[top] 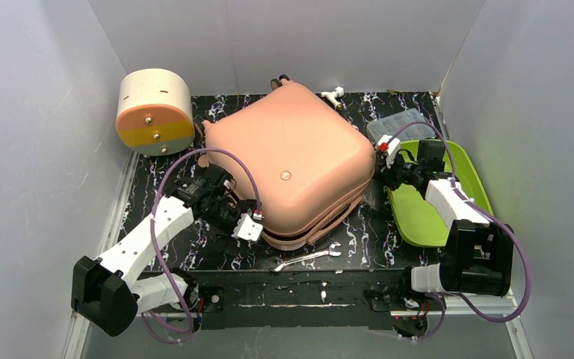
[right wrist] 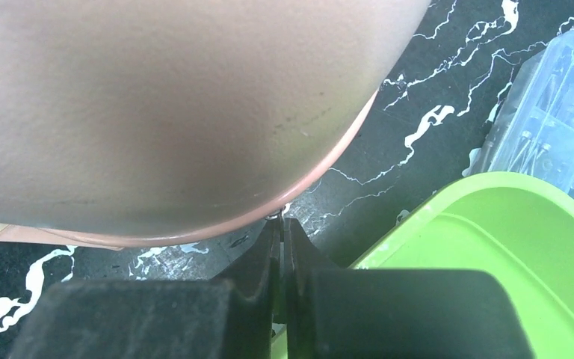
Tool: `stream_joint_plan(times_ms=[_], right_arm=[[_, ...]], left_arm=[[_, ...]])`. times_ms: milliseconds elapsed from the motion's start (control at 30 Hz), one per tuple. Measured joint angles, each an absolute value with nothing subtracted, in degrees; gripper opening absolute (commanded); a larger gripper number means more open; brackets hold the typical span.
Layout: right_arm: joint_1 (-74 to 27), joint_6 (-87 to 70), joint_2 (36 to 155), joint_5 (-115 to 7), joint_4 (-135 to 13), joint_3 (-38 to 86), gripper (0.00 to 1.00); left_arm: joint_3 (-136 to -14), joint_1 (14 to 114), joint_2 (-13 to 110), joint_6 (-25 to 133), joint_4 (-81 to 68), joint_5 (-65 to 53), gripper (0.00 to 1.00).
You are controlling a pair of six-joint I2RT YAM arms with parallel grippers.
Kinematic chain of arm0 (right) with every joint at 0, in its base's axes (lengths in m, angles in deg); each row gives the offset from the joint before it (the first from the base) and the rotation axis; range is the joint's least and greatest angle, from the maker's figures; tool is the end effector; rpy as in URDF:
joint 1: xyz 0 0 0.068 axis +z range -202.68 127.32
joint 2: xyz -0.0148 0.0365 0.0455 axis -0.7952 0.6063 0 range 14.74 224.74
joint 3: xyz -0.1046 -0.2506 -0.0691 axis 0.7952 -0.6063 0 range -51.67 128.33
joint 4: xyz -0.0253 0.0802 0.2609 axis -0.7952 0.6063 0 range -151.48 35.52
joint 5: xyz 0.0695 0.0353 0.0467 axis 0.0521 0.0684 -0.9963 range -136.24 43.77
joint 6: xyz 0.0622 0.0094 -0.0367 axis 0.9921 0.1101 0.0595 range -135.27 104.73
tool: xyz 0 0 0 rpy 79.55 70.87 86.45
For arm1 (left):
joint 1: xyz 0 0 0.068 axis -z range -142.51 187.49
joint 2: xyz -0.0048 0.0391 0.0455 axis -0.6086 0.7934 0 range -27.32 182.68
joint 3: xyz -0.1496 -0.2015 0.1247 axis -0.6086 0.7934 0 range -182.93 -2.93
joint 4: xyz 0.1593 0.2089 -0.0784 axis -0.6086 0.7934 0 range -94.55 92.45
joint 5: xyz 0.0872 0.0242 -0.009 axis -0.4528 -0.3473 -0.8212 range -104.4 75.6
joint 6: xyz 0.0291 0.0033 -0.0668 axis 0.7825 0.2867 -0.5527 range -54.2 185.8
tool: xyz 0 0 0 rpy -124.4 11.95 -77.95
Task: Open, take out, and arrange the luggage
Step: Unzip the zipper of the luggage.
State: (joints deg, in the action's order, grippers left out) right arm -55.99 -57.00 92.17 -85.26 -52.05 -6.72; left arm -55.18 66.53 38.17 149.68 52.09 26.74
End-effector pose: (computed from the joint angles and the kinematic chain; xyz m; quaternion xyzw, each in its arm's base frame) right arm 0.3030 0.0206 0.2096 -0.4117 0.7681 0.1346 0.4716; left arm 0.1676 -0.1387 0.2475 0.8022 0.4582 -0.2318 0.3045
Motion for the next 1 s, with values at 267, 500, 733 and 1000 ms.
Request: stream_joint_plan(times_ms=[267,500,733,1000], right_arm=[[-56.9,-57.2,92.2,-85.2,-52.1,-6.7,0.01],[-57.3,-58.2,92.5,-85.5,-51.6,-6.0,0.01],[-57.3,-59.1,93.9,-86.2,-51.1,-4.7,0.01],[-57.4,-57.0,95.8,-86.7,-50.4,-3.1,0.01]], left_arm=[[-51.5,67.3,38.7,149.1,45.5,26.0,0.92],[-51.3,68.1,41.6,147.0,38.1,24.9,0.28],[-51.4,68.5,42.5,146.6,35.4,23.5,0.00],[-51.5,68.7,42.3,152.0,37.9,22.9,0.00]])
